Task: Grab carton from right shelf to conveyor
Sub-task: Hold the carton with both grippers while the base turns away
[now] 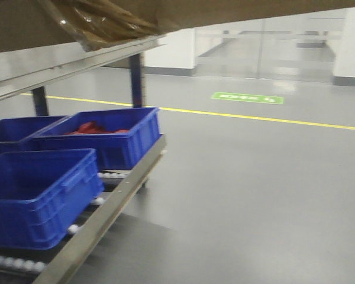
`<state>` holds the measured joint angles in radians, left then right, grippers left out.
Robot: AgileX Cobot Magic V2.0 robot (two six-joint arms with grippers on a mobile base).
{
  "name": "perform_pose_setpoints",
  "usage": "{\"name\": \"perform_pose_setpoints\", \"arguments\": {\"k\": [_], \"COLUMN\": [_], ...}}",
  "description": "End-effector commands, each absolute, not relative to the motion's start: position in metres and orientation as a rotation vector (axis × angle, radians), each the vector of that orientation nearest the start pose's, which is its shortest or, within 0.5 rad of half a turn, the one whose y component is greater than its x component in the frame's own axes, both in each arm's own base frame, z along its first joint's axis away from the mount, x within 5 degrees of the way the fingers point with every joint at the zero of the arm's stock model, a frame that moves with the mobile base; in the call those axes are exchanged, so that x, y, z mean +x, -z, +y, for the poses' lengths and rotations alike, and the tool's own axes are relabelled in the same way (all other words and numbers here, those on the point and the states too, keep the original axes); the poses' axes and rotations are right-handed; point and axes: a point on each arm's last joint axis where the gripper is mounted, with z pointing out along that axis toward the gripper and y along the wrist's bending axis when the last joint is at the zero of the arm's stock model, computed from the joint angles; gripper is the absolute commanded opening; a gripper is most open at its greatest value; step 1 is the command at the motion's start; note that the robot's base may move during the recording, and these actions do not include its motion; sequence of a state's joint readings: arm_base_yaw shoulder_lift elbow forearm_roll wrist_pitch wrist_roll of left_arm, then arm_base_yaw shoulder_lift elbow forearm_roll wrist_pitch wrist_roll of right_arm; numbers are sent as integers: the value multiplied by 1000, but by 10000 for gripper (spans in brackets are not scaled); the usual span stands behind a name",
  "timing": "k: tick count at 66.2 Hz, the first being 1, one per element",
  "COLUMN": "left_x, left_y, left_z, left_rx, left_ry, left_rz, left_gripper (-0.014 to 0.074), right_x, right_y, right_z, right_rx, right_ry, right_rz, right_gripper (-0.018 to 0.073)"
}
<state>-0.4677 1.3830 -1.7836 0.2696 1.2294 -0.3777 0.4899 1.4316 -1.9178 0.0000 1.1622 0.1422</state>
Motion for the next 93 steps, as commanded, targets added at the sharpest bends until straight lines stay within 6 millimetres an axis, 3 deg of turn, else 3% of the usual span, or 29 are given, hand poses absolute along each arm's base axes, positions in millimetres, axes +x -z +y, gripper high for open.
{"name": "perform_pose_setpoints", "arguments": {"k": [1, 93], "left_x": [237, 237], "left_y": [-489, -489], "left_z": [-104, -104], "left_rx": [137, 137], "left_ry": [166, 166], "left_rz": [2266, 2266], "left_gripper": [-14, -14], "right_x": [240, 240], "right_y": [-525, -525], "right_z": [126, 126], "right_rx": [-355, -355], "right_ry": [-387, -387], "right_rz": [2030, 2030], "right_gripper": [-67, -67]}}
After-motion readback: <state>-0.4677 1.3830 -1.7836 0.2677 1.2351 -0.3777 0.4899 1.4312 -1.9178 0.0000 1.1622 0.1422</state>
